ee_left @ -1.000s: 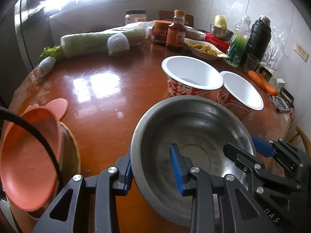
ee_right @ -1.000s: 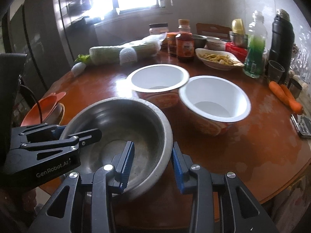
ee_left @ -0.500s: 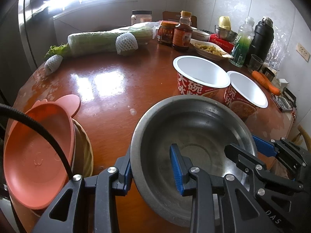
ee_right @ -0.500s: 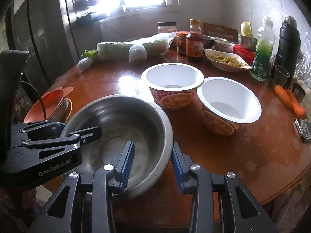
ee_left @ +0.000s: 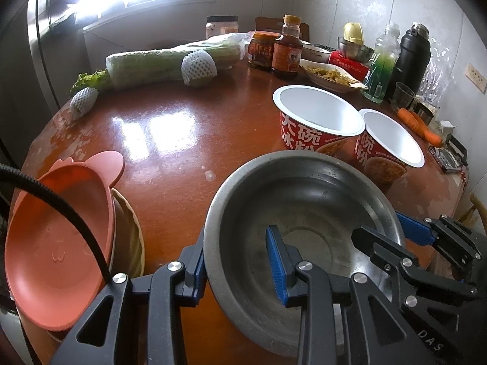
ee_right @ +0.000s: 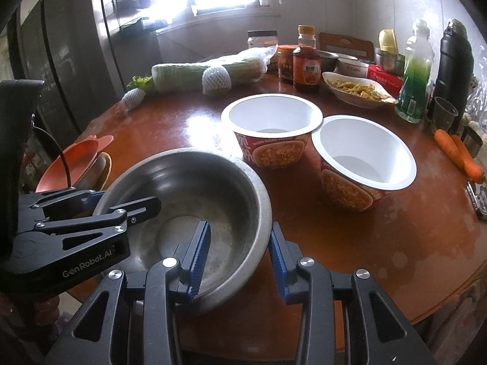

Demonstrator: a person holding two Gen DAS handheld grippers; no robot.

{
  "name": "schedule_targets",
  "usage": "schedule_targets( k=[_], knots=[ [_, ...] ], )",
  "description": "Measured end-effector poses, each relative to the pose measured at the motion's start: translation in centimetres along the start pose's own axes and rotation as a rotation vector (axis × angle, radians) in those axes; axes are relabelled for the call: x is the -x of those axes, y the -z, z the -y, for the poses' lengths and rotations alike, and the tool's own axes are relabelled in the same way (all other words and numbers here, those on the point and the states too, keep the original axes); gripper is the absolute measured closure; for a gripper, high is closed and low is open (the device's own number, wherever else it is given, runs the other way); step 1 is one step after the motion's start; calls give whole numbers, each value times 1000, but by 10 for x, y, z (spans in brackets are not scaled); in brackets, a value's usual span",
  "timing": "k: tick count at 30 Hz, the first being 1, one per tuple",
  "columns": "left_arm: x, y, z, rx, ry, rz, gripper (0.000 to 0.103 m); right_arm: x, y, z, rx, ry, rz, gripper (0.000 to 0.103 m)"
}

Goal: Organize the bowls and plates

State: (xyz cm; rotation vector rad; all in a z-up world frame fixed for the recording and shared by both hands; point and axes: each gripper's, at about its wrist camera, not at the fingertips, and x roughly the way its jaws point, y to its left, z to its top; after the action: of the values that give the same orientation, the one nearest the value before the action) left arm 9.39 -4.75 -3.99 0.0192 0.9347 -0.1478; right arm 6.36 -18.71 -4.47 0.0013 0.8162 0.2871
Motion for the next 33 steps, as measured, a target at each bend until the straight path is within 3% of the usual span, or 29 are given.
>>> schedule_targets(
  k=[17, 33],
  knots=[
    [-2, -2, 1, 5, 4, 5, 67, -3, -1, 6, -41, -54, -19, 60],
    [0, -4, 1, 20, 12, 19, 64, 3, -4, 15, -53, -38, 6, 55]
  ],
)
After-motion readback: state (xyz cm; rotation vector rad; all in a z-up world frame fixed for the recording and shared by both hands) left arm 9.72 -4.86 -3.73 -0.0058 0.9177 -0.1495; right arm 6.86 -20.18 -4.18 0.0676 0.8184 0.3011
